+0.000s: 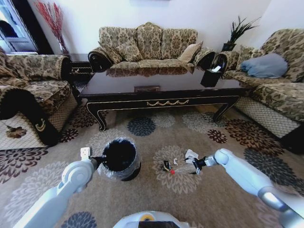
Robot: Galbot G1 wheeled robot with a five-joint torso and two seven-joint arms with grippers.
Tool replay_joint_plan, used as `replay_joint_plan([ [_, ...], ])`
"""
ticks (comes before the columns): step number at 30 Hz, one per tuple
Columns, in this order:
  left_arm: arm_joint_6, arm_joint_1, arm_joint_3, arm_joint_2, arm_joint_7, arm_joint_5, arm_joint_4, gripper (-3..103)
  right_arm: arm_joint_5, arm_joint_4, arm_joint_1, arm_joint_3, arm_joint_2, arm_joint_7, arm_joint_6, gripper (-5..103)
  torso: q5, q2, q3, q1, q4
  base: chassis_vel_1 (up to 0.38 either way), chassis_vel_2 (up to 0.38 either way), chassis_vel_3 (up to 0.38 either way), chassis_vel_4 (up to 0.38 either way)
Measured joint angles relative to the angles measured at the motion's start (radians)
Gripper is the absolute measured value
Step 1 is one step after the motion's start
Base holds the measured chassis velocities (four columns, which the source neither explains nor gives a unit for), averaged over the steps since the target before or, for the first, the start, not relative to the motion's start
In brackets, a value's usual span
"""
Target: Move to the front of the table and pick up the trash from the floor, then place it into the trash bin.
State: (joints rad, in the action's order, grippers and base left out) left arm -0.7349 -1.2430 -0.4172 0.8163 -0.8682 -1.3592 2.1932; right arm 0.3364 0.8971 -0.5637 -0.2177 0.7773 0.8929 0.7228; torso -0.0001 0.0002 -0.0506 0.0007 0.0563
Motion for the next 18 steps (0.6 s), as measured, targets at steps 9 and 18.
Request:
replay_joint_plan([
  [9,0.0,-0.012,-0.008,-0.006,0.0,-0.013,0.009,2,0.033,-0.137,0.039,-0.009,0.087,-0.006,0.018,100,-0.0001,0.0,0.0,0.0,-0.0005,0.0,0.0,0.0,0.0],
  [18,0.0,-0.018,-0.022,0.018,-0.002,-0.02,0.012,2,0.042,-0.223,0.05,0.002,0.118,-0.021,0.031,100,0.0,0.0,0.0,0.0,-0.0002,0.0,0.0,0.0,0.0],
])
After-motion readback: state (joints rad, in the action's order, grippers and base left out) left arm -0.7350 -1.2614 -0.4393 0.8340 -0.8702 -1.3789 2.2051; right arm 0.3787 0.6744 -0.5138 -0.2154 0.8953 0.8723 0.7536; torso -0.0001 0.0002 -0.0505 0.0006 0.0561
